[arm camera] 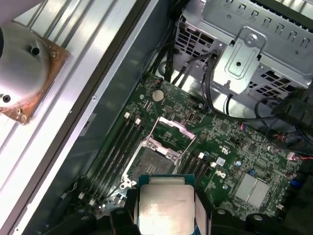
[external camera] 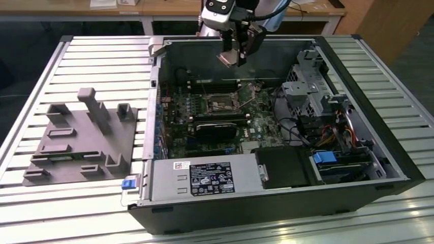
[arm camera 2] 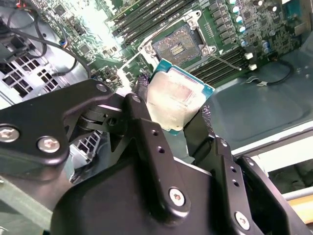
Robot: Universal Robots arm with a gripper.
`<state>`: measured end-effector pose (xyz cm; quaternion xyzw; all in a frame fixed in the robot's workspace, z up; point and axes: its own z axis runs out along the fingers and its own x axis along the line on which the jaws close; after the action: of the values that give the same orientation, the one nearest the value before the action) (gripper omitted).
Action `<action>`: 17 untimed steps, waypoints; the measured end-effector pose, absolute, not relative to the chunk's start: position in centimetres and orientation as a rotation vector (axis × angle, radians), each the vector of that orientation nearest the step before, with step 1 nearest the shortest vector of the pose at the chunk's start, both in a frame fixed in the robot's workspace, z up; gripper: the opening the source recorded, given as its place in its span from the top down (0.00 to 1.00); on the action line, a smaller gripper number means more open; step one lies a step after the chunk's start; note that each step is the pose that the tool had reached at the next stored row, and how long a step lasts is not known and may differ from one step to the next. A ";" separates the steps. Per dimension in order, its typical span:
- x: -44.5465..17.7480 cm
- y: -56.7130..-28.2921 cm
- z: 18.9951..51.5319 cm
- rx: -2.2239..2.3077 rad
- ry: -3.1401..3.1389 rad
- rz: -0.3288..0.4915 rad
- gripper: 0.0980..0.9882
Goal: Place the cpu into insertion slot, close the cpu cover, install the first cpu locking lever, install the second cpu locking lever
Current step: 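Place the cpu into insertion slot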
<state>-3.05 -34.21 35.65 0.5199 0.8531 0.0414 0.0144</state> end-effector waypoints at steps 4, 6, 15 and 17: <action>-3.1 -34.2 35.5 1.676 2.618 0.128 0.50; -3.1 -34.2 35.5 1.715 2.591 0.127 0.50; -3.1 -34.2 34.7 1.854 2.485 0.118 0.50; -3.1 -34.2 34.3 1.872 2.469 0.115 0.50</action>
<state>-3.14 -34.17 34.31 0.6037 0.7961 0.0370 0.0204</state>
